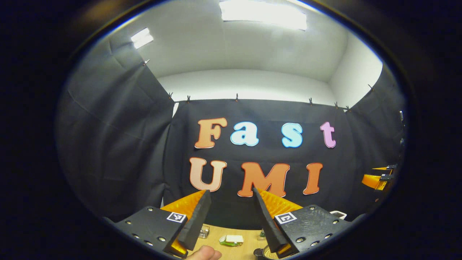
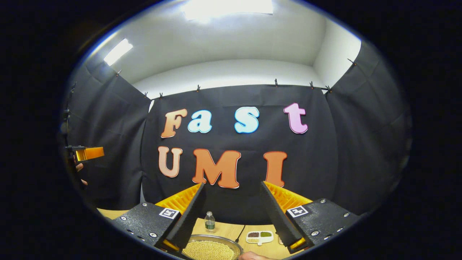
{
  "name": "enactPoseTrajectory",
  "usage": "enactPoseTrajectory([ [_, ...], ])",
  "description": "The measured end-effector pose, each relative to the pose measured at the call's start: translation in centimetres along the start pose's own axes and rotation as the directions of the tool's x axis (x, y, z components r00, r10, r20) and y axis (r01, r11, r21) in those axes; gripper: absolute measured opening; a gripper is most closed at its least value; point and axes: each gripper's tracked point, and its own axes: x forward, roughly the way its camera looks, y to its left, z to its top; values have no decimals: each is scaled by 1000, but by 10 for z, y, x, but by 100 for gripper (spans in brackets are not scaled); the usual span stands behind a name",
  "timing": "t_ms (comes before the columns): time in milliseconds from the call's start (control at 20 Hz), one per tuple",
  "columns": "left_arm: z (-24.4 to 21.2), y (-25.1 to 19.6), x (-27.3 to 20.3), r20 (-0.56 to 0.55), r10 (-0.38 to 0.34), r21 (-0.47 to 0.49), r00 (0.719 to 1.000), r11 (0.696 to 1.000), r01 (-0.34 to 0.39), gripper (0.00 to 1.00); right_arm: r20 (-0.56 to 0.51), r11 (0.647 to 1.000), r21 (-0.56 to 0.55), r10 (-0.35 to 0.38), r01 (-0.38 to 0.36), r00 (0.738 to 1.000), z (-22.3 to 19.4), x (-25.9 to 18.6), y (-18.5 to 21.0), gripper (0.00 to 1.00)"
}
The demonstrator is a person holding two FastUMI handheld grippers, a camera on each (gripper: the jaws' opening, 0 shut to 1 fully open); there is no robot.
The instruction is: First push the handle of the pot to place it horizontally, then grasp the pot with both hands and set it on the induction cooktop.
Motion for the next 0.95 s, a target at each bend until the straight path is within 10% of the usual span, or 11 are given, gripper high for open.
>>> enactPoseTrajectory([
  [950, 19, 22, -12, -35, 1, -14, 999, 1000, -1, 73, 140, 988, -82, 141, -130, 980, 74, -18, 73, 93],
])
